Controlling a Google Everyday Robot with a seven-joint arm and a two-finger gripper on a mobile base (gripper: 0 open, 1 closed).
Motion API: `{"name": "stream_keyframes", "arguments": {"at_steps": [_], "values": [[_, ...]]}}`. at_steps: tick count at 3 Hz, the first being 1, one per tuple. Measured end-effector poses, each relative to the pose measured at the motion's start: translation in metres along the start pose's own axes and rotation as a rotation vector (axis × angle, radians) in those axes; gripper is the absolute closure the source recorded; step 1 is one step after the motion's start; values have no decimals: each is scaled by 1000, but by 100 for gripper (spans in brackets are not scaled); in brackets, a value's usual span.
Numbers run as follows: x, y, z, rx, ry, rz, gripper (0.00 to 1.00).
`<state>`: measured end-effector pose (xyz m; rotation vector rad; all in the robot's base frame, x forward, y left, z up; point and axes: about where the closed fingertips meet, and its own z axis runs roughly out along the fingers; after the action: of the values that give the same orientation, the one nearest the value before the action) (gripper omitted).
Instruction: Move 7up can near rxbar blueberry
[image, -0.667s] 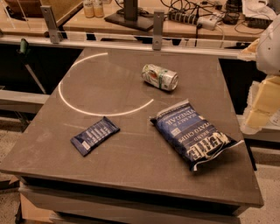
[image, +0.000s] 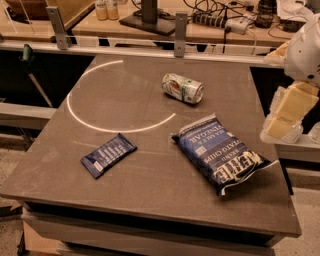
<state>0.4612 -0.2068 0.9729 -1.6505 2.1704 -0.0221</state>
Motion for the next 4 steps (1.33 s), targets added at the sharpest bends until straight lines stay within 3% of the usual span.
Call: {"name": "stream_keyframes", "arguments": {"at_steps": [1,2,4], "values": [[-28,-34,31,35,-151,45,0],[-28,-34,31,34,-150,44,0],[-39,-68,87,17,-216,209,0]]}}
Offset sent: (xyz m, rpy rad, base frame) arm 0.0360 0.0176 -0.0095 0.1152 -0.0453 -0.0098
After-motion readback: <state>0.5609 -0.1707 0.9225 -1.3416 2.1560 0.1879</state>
